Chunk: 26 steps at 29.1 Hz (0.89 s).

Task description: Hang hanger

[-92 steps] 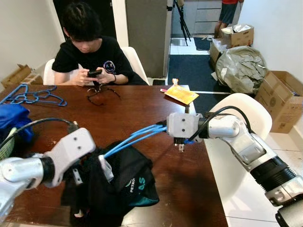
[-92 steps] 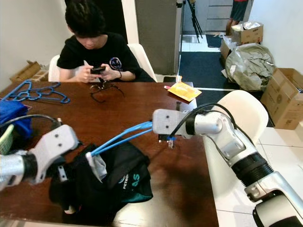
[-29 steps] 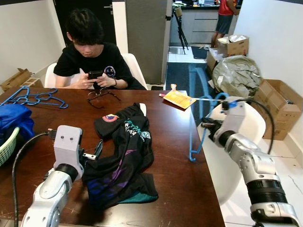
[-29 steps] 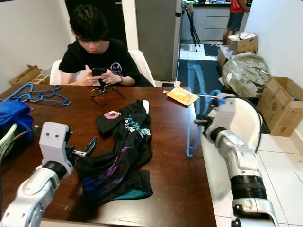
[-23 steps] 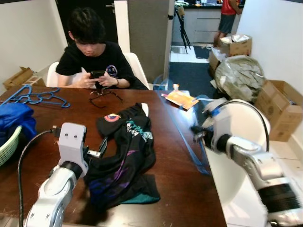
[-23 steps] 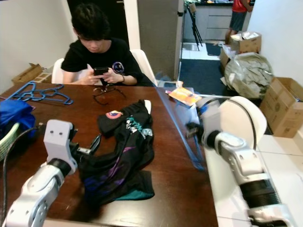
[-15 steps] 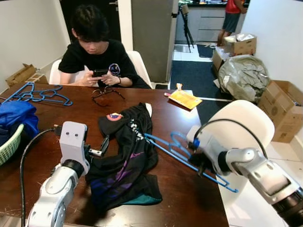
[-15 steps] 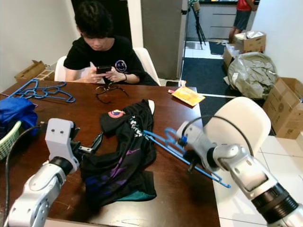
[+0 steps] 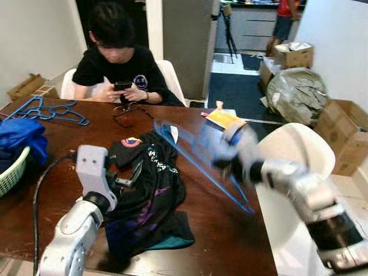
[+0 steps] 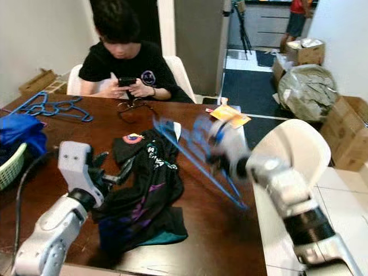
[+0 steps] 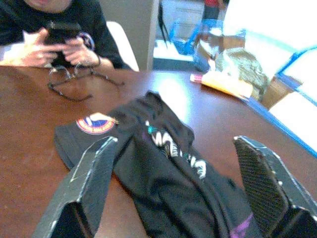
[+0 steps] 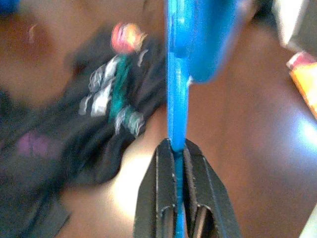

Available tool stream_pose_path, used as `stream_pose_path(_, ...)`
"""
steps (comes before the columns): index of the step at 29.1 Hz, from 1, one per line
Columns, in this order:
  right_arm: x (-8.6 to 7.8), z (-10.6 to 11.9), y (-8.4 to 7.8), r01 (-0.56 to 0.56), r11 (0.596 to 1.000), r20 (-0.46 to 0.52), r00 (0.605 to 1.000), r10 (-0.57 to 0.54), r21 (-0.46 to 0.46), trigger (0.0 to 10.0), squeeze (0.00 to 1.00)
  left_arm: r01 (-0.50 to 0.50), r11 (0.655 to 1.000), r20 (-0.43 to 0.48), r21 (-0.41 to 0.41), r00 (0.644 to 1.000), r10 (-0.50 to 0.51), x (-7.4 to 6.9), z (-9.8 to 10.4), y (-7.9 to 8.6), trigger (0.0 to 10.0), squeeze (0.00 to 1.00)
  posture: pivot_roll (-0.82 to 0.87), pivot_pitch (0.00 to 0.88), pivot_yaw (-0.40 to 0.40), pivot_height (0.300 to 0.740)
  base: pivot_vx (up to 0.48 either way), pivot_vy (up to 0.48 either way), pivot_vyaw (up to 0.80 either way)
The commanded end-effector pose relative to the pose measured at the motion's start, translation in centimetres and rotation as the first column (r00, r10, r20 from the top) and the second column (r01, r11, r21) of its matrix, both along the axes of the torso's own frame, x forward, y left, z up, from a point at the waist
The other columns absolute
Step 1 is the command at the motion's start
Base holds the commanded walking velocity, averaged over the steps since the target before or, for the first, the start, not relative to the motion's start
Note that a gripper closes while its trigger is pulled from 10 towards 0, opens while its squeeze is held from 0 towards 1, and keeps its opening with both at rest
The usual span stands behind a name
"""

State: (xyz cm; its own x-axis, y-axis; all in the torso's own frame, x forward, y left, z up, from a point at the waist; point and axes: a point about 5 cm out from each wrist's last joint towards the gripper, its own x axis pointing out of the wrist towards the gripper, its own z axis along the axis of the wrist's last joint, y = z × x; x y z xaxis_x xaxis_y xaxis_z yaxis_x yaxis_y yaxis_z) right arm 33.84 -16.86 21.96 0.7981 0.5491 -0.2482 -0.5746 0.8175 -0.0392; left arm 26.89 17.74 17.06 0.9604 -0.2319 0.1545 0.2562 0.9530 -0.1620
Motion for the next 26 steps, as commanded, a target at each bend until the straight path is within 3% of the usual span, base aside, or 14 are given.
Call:
stream_pose_path(1,0.6,1.6,-1.6,0.067,0.978,0.039,0.996,-0.077,0.197,10.0,0.0,0.094,0.991,0.096,-0.097,0.992,-0.085,-0.1,2.6,0.4,10.0,0.0,0.09,0.0,-0.013,0.735,0.0,0.0,0.0)
stream_pose_path(4,0.7,2.5,-2.0,0.063,0.957,0.056,0.995,-0.083,0.284,10.0,0.0,0.144,0.981,0.142,-0.127,0.982,-0.126,-0.3,3.7,0.6,10.0,0.0,0.09,0.0,-0.012,0.735,0.0,0.0,0.0)
stream_pose_path(5,0.1,3.0,-1.5,-0.019,0.939,0.08,0.997,-0.009,0.343,10.0,0.0,0.21,0.966,0.188,-0.152,0.965,-0.18,-0.6,4.7,0.6,10.0,0.0,0.09,0.0,-0.007,0.735,0.0,0.0,0.0)
stream_pose_path(9,-0.6,3.2,-0.8,-0.101,0.928,0.096,0.993,0.07,0.358,10.0,0.0,0.251,0.954,0.211,-0.161,0.953,-0.215,-0.8,5.2,0.5,10.0,0.0,0.09,0.0,-0.007,0.735,0.0,0.0,0.0)
stream_pose_path(10,-2.1,3.0,0.6,-0.252,0.912,0.121,0.967,0.225,0.322,10.0,0.0,0.306,0.935,0.243,-0.178,0.935,-0.26,-1.1,5.8,0.1,10.0,0.0,0.09,0.0,-0.004,0.735,0.0,0.0,0.0)
stream_pose_path(11,-2.1,3.0,0.6,-0.252,0.912,0.121,0.967,0.225,0.322,10.0,0.0,0.306,0.935,0.243,-0.178,0.935,-0.26,-1.1,5.8,0.1,10.0,0.0,0.09,0.0,-0.004,0.735,0.0,0.0,0.0)
stream_pose_path(12,-3.9,2.7,2.2,-0.403,0.864,0.137,0.915,0.379,0.3,10.0,0.0,0.374,0.9,0.296,-0.224,0.906,-0.302,-1.4,6.7,-0.4,10.0,0.0,0.09,0.0,-0.008,0.735,0.0,0.0,0.0)
stream_pose_path(14,-6.3,2.6,3.9,-0.572,0.762,0.172,0.82,0.546,0.305,10.0,0.0,0.494,0.819,0.373,-0.292,0.847,-0.378,-2.2,8.0,-1.1,10.0,0.0,0.09,0.0,-0.004,0.735,0.0,0.0,0.0)
stream_pose_path(16,-6.3,2.6,3.9,-0.572,0.762,0.172,0.82,0.546,0.305,10.0,0.0,0.494,0.819,0.373,-0.292,0.847,-0.378,-2.2,8.0,-1.1,10.0,0.0,0.09,0.0,-0.004,0.735,0.0,0.0,0.0)
stream_pose_path(18,-7.3,3.3,4.4,-0.648,0.694,0.23,0.761,0.606,0.315,10.0,0.0,0.593,0.738,0.415,-0.323,0.789,-0.453,-3.0,8.6,-1.5,10.0,0.0,0.09,0.0,-0.001,0.735,0.0,0.0,0.0)
stream_pose_path(20,-7.3,3.3,4.4,-0.648,0.694,0.23,0.761,0.606,0.315,10.0,0.0,0.593,0.738,0.415,-0.323,0.789,-0.453,-3.0,8.6,-1.5,10.0,0.0,0.09,0.0,-0.001,0.735,0.0,0.0,0.0)
stream_pose_path(21,-7.8,3.7,4.5,-0.683,0.661,0.261,0.73,0.632,0.311,10.0,0.0,0.636,0.699,0.429,-0.328,0.759,-0.489,-3.4,8.8,-1.6,10.0,0.0,0.09,0.0,0.004,0.735,0.0,0.0,0.0)
stream_pose_path(25,-8.3,4.3,4.6,-0.712,0.629,0.289,0.702,0.651,0.312,10.0,0.0,0.666,0.671,0.438,-0.325,0.735,-0.518,-3.7,9.0,-1.6,10.0,0.0,0.09,0.0,0.003,0.735,0.0,0.0,0.0)
stream_pose_path(26,-8.5,4.7,4.6,-0.73,0.607,0.312,0.684,0.66,0.316,10.0,0.0,0.695,0.643,0.455,-0.321,0.709,-0.539,-4.0,9.4,-1.5,10.0,0.0,0.09,0.0,0.004,0.735,0.0,0.0,0.0)
